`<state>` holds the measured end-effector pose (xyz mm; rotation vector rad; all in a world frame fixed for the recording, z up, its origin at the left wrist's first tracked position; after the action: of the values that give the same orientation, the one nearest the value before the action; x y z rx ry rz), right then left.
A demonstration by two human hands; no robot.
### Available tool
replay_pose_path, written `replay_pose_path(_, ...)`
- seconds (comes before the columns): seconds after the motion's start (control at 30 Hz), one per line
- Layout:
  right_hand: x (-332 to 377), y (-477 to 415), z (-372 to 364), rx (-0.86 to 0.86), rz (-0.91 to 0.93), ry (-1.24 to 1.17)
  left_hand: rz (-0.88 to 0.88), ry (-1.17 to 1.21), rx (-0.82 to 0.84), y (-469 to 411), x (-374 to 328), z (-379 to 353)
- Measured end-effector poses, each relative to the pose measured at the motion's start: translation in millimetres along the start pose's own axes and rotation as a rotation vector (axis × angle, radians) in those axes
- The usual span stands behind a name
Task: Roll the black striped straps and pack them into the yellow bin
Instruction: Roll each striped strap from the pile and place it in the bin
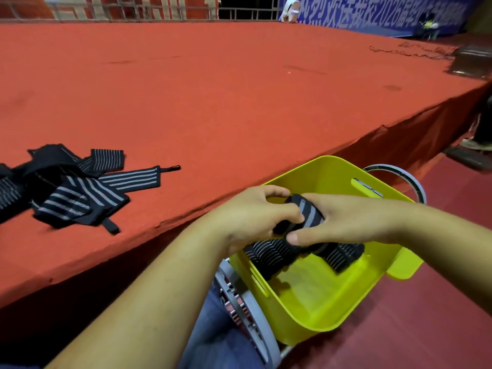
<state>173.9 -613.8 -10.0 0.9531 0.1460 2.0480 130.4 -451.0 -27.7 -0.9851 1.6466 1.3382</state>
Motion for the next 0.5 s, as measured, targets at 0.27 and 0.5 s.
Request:
replay_pose_path(0.27, -19.0, 1.8, 7.8, 0.062, 0.006, -0.279, 0.018, -0.039, -0.009, -2.4, 3.1, 0.1)
replay_pose_path(0.5, -24.9, 3.0, 16.8, 0.004, -0.087, -0.404, -0.053, -0.059, 0.004, -1.6, 0.0, -10.9)
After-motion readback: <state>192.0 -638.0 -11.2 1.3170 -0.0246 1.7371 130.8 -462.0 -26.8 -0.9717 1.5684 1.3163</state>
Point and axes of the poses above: each hand's wrist, its own y-axis away from the middle knuckle, its own z-axis out of the back of the hand, x = y × z, the point moved 3 cm from there along -y, towards the middle knuckle, and after that the axes turned 10 degrees about y, right-handed, at the moved point
